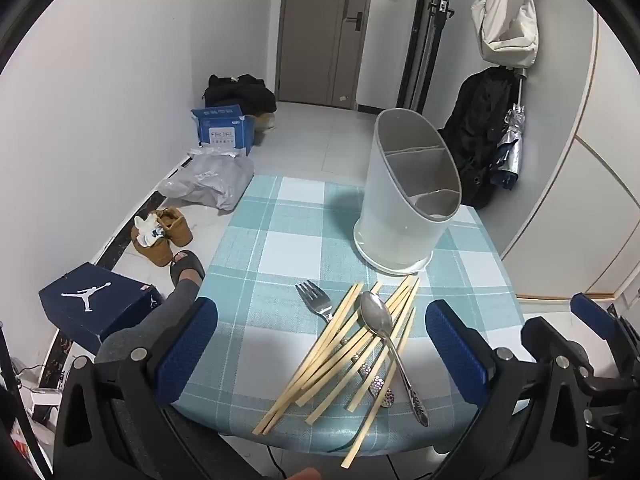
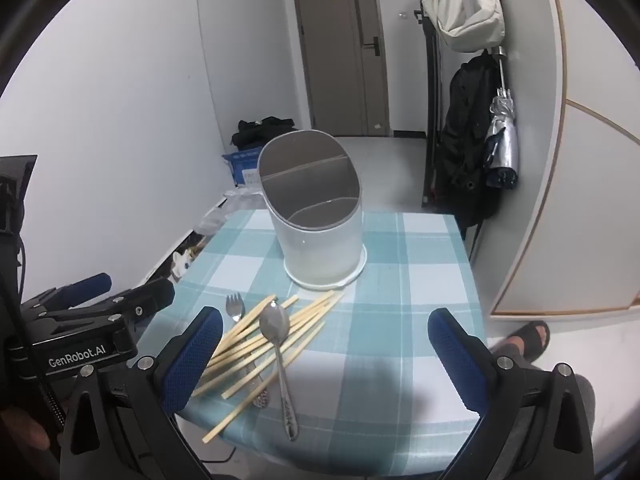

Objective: Organize utensils

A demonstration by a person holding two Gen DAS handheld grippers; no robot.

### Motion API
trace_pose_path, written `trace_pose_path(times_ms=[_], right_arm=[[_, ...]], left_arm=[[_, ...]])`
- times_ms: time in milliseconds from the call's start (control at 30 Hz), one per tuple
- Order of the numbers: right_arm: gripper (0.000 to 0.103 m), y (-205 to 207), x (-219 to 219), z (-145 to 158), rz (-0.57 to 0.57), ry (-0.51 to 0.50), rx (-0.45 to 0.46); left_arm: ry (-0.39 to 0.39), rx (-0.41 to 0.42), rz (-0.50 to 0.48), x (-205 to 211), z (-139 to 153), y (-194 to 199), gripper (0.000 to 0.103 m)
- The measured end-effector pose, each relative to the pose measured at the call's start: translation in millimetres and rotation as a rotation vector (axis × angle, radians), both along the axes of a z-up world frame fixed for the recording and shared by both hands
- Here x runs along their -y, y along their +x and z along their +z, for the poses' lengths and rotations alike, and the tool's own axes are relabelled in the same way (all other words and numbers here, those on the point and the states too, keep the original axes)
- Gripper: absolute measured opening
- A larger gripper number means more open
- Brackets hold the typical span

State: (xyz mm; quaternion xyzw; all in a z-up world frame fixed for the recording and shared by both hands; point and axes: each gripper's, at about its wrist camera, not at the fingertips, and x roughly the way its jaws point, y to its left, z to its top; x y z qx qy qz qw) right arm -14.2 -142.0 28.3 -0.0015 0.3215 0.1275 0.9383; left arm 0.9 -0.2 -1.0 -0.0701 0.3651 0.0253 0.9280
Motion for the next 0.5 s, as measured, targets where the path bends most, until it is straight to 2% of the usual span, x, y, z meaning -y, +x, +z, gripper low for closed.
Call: trace_pose_path(times_ms=[133, 200, 500], right_arm=[[0.103, -3.5, 2.1, -2.0, -0.005, 0.005, 0.013], [0.103, 1.8, 3.8, -4.4, -0.003, -0.001, -0.022], [0.103, 1.6, 2.9, -4.4, -0.005, -0.007, -0.015]], left_arm=[[-0.044, 0.009, -0.004, -9.2, -0.4, 0.2, 0.102], [-0.025, 0.013, -0.006, -4.7, 2.8, 0.0, 0.102], [-0.016, 0.011, 0.001, -2.0, -0.5, -0.3, 0.102]])
